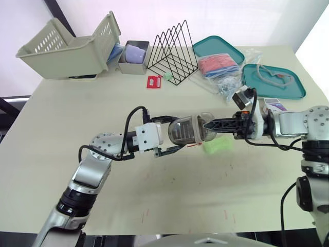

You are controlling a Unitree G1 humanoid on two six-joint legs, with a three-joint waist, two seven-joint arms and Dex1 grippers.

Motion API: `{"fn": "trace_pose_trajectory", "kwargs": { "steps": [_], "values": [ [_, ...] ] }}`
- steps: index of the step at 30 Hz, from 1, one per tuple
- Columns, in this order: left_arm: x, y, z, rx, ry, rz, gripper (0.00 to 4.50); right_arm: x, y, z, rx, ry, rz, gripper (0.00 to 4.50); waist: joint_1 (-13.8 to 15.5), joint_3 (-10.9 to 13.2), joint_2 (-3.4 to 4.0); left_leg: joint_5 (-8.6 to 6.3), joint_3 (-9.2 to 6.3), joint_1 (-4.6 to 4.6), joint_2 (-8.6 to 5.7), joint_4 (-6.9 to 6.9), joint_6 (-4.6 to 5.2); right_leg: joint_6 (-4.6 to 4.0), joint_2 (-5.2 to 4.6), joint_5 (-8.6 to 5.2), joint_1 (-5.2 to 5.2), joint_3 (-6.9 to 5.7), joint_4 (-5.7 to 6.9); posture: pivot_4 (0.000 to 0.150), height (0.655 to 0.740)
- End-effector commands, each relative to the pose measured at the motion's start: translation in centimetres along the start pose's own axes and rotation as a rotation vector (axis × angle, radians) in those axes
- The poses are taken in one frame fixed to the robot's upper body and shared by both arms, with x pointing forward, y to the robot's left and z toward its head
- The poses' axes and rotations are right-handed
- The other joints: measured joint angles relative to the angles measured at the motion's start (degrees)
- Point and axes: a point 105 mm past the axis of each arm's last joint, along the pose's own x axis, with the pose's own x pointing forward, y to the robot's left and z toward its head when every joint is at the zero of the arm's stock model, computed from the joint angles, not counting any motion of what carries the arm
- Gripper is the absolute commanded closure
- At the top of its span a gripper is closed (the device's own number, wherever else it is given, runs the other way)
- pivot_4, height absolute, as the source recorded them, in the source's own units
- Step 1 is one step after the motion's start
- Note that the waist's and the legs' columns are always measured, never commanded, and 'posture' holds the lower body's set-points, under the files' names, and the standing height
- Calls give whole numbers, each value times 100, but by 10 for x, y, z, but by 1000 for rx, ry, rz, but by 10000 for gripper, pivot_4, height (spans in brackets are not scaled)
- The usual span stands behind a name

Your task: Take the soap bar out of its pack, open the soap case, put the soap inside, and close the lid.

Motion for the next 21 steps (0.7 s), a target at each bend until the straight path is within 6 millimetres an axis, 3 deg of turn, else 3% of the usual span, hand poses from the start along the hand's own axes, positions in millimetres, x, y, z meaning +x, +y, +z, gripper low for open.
{"fn": "trace_pose_trajectory", "kwargs": {
  "steps": [1, 5, 12, 15, 21],
  "values": [
    [-4, 3, 7, 19, -15, 15, 10285, -21, 3, 7, -12, -60, -24, 25751, 12, 0, 0, 0, 0, -1, 0, 0, 0, 0, 0, 0, 0, 0, -1, 1500, 7400],
    [-5, 2, 6, 6, -8, 9, 10285, -58, -12, 11, 14, -124, -203, 25751, 26, 1, -1, 0, -1, -2, 0, -2, 0, 0, -1, 0, 0, -1, -5, 1500, 7400],
    [-5, 0, 4, -5, 3, -2, 10285, -105, -52, 12, -59, -146, -575, 25751, -8, 1, -1, -2, 1, 0, 0, -5, 3, 0, -1, -1, -1, -1, -9, 1500, 7400],
    [-5, 0, 3, -9, 4, -3, 10285, -114, -69, 9, -75, -112, -696, 25751, -15, 1, -2, -2, 2, 1, 0, -4, 3, 0, -1, -1, -1, 1, -8, 1500, 7400],
    [-3, 0, 3, -13, 2, -3, 10285, -115, -93, 17, -113, -143, -811, 25751, -2, 2, -3, -2, 4, 0, 0, -4, 2, 0, -1, -1, -1, 1, -10, 1500, 7400]
  ]
}}
